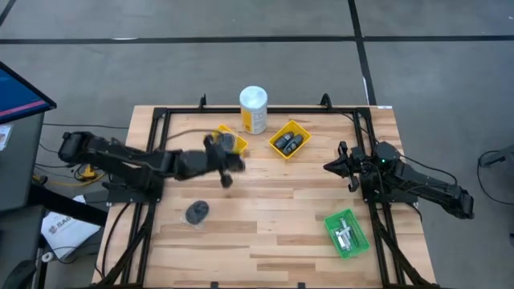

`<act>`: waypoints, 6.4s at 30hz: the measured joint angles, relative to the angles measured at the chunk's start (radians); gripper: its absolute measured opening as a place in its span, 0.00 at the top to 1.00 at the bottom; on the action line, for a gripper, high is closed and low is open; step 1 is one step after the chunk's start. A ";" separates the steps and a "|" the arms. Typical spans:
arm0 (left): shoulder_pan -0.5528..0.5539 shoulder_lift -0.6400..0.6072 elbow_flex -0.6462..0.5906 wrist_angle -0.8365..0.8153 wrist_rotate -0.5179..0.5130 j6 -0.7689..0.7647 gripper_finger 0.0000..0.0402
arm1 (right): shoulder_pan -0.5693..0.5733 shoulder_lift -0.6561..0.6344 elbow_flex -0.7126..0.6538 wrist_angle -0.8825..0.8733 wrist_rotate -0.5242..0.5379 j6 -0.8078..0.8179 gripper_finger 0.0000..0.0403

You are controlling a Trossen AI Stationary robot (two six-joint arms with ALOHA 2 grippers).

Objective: Pick & Place Travel size toiletries
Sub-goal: Put the black hairbrush into the left yellow bin

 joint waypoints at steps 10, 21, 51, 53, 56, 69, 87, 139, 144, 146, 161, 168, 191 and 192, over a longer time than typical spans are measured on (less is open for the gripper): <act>0.292 0.017 -0.015 -0.001 -0.014 0.004 1.00 | 0.000 0.000 0.000 0.000 0.000 0.000 1.00; 0.432 0.165 -0.043 0.030 -0.001 -0.054 1.00 | 0.000 0.000 0.000 0.001 0.000 0.000 1.00; 0.530 0.219 -0.042 0.062 0.134 -0.134 0.57 | 0.000 0.000 0.000 0.001 0.000 0.000 1.00; 0.527 0.171 -0.040 0.057 0.139 -0.152 0.56 | 0.000 0.000 0.000 0.001 0.000 0.000 1.00; 0.510 0.105 -0.040 0.041 0.170 -0.206 0.58 | 0.000 0.000 0.000 0.001 0.000 0.000 1.00; 0.476 0.032 -0.041 0.122 0.353 -0.523 0.98 | -0.001 0.000 0.000 0.002 0.000 0.000 1.00; 0.476 -0.082 -0.040 0.345 0.241 -0.627 1.00 | -0.001 0.000 0.000 0.003 0.000 0.000 1.00; 0.494 0.175 -0.042 0.006 0.188 -0.709 1.00 | -0.001 0.000 0.000 0.004 0.000 0.000 1.00; 0.494 0.227 -0.041 0.154 0.156 -0.806 1.00 | -0.001 0.000 0.000 0.004 0.000 0.000 1.00; 0.494 0.233 -0.041 0.159 0.155 -0.833 1.00 | -0.001 0.000 0.000 0.004 0.000 0.000 1.00; 0.492 0.181 -0.041 0.162 0.202 -0.745 1.00 | -0.001 0.000 0.000 0.004 0.000 0.000 1.00; 0.495 0.132 -0.041 0.137 0.147 -0.636 1.00 | -0.001 0.000 0.000 0.004 0.000 0.000 1.00; 0.500 0.252 -0.006 -0.253 0.384 -0.519 1.00 | -0.001 0.000 0.000 0.004 0.000 0.000 1.00; 0.502 0.263 -0.005 -0.251 0.385 -0.518 1.00 | -0.001 0.000 0.000 0.004 0.000 0.000 1.00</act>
